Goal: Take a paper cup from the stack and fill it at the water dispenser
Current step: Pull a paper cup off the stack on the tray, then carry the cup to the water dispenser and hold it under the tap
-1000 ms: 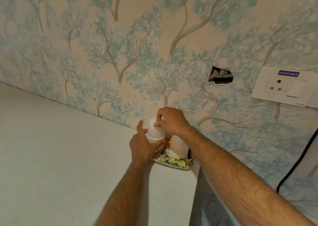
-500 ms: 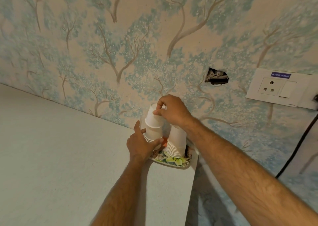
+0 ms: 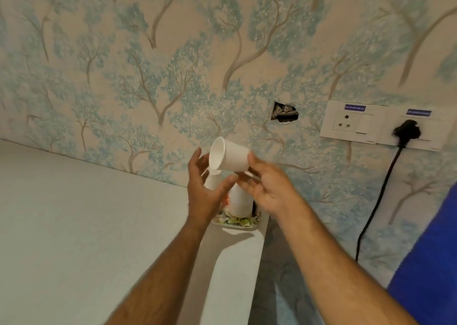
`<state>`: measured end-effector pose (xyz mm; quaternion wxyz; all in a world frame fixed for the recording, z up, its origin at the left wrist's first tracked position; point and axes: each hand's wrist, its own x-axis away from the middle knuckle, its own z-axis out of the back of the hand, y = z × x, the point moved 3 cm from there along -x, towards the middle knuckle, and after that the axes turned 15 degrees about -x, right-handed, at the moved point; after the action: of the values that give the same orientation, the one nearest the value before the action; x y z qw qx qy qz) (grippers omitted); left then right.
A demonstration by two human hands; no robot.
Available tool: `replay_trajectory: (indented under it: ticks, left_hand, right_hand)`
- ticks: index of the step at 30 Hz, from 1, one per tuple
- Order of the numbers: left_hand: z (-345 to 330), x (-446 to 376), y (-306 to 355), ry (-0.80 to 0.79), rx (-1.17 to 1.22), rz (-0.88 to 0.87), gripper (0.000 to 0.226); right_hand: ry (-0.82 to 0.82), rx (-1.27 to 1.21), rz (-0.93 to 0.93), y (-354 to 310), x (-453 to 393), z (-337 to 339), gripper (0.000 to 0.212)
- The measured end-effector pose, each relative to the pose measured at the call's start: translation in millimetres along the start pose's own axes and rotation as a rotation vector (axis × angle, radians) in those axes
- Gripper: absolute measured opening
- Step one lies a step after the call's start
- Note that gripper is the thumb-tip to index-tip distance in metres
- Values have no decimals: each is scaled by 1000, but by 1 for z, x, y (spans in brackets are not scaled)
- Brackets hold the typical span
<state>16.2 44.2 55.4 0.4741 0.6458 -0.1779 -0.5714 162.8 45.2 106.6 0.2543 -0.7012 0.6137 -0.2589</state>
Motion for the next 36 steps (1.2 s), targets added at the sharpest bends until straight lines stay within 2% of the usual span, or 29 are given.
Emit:
replay_trajectory:
  ticks: [3,5,7,9,11,14,16,20,25,28,32,36]
  left_hand:
    - [-13,11,23,-2,34,1,111]
    - [-21,21,34,22,6,-12,97]
    - [-26,32,43,24,-17,-20,84]
    - [-28,40,46,1,-53,-23,78]
    - [-31,51,51,-66,-98,-27,75]
    - [-32,71,54,-192,-145,-22,88]
    - [-33,86,58,-259,-183,-32,96]
    - [-38,127,71,-406,-222,-92,94]
    - [-40,196,84,-522,-283,-204,102]
    - [-39,245,90,-499,-258,-176,95]
    - [-47,310,87,-515,-360,-95,76]
    - [-62,368,83,-618,-465,-85,83]
  right_hand:
    - [28,-136,-137,18,25,17,26]
    - [50,-154,-129,21,39,29,25]
    - [77,-88,-42,19,53,41,22]
    - [119,92,106,17,61,51,19]
    - [125,374,295,10,77,61,31]
    - [-19,766,495,4,110,72,57]
    - [-68,864,536,5,129,82,69]
    - [-22,899,601,9,162,107,73]
    - [73,874,548,20,218,154,75]
    - [126,871,500,33,266,189,77]
    - [171,844,501,48,341,238,79]
    - [284,797,478,72,404,298,77]
